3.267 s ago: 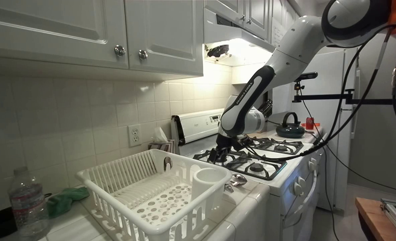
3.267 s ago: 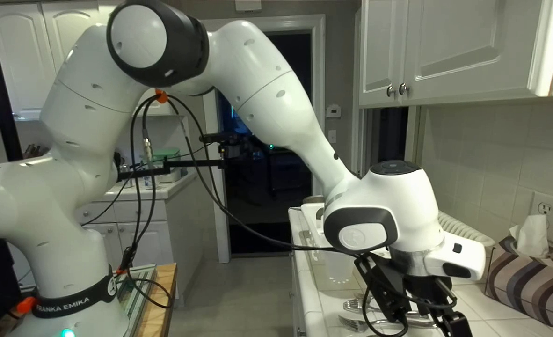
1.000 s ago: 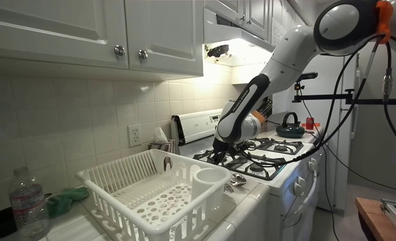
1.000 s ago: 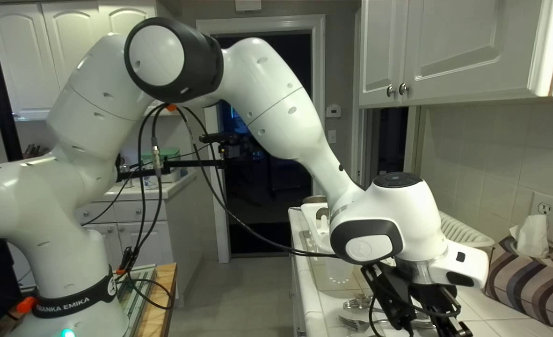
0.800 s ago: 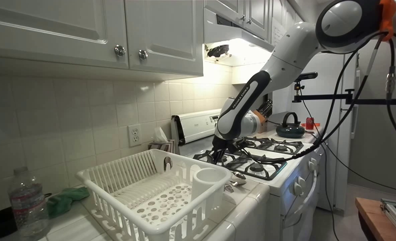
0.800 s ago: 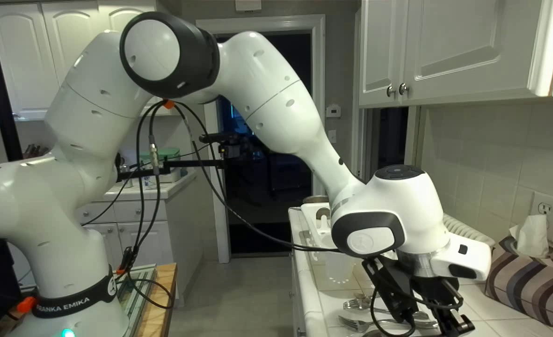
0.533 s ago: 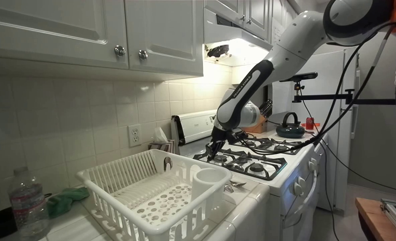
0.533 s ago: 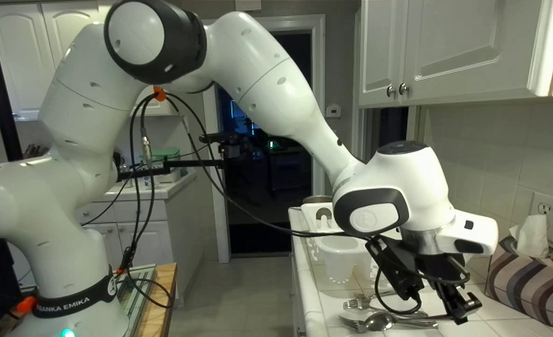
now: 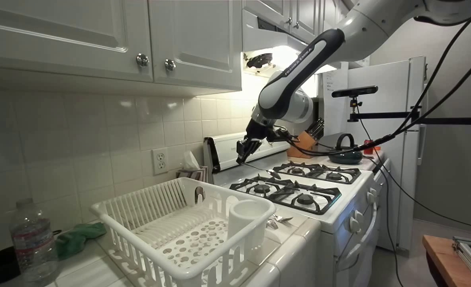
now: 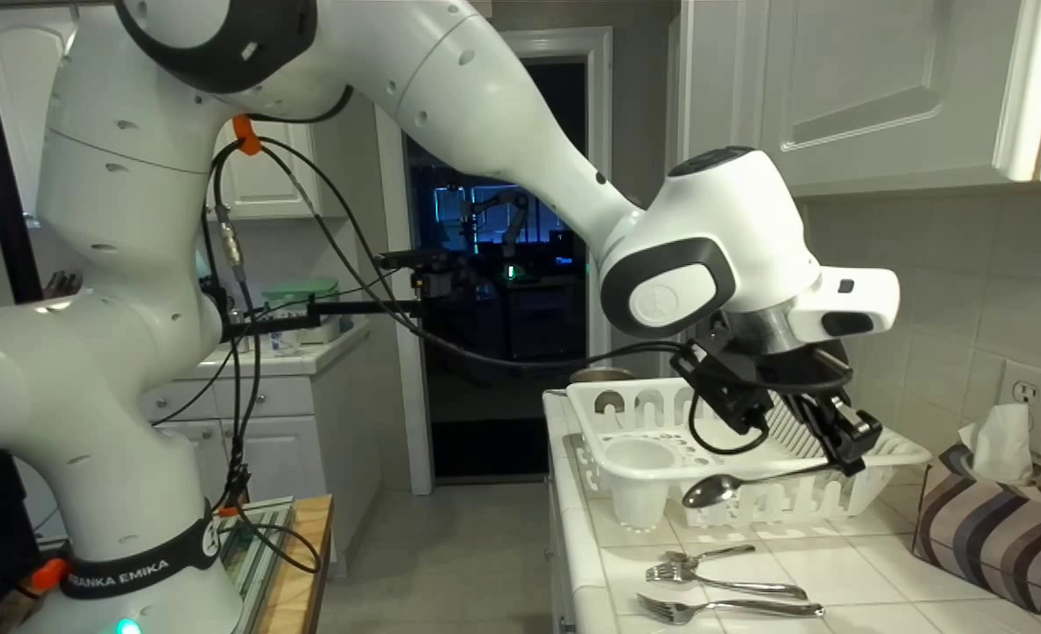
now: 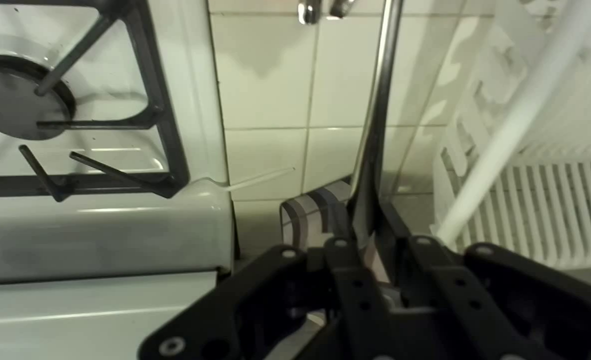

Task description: Put one silver spoon and silver fork on the dishrack.

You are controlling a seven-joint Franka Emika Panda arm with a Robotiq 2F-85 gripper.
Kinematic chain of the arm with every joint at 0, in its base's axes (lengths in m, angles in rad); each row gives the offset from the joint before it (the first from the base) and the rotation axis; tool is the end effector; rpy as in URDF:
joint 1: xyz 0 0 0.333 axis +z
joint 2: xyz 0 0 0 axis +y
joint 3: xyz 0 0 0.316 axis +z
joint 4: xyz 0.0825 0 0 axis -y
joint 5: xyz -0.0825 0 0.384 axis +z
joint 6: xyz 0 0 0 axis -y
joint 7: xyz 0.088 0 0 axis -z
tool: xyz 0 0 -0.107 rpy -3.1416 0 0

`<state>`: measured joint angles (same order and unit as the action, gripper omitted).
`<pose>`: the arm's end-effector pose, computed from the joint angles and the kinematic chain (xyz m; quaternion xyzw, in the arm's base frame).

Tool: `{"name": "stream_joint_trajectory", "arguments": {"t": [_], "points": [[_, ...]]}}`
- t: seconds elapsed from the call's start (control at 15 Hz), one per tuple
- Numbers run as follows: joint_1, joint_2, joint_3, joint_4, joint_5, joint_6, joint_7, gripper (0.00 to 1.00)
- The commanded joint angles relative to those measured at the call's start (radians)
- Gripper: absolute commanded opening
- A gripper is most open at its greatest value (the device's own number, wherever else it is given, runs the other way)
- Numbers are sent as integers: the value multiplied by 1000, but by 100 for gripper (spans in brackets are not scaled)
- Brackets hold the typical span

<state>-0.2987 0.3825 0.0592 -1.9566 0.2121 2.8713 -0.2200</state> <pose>0.6349 -0.1703 0.3395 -0.9575 0.1052 -0.2687 0.0030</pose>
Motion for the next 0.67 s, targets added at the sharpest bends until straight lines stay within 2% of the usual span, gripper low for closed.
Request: {"name": "stream_joint_trajectory", "arguments": {"t": [0.0, 0.2, 0.33, 0.6], "points": [[-17, -107, 79, -96, 81, 56, -37, 4], [-24, -147, 142, -130, 143, 103, -66, 4], [-29, -165, 193, -165, 185, 181, -105, 4], [-80, -160, 350, -217, 274, 355, -186, 4]]}}
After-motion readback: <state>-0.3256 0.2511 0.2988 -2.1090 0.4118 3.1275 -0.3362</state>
